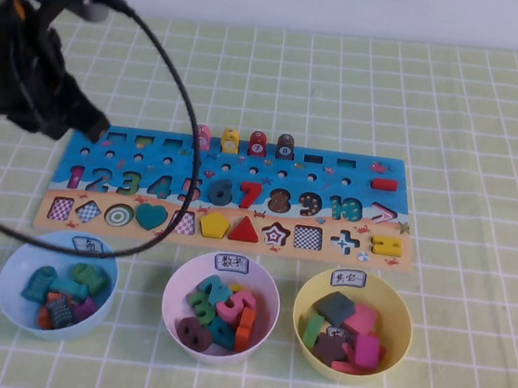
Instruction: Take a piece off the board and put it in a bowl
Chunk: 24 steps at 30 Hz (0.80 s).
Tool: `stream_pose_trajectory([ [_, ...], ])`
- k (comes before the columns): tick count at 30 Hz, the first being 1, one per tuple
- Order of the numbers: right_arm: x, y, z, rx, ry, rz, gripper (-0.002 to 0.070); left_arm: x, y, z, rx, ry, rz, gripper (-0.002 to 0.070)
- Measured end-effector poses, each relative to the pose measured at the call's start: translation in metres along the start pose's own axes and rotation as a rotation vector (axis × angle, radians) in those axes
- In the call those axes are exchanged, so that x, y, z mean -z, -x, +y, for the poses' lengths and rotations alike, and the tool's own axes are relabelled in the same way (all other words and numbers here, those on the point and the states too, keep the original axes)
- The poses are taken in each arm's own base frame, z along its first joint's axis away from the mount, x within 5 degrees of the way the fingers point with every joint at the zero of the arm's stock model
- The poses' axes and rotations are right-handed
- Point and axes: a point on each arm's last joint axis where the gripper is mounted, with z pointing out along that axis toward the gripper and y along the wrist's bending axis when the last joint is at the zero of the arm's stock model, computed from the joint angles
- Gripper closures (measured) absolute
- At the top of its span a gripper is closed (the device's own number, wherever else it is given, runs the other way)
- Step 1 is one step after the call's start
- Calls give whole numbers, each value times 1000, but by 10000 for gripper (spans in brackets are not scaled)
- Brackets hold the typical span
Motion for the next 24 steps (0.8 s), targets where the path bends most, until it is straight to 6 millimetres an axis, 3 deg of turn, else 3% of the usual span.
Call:
stream_pose_trajectory([
  [6,0,0,0,0,0,0,694,-2,48,7,40,11,-78,680],
  [11,0,0,0,0,0,0,694,-23,79,9,73,6,-88,680],
  [21,0,0,0,0,0,0,694,-90,103,1,94,-44,8,677],
  [24,0,0,0,0,0,0,694,-105,106,-3,92,-57,31,636],
])
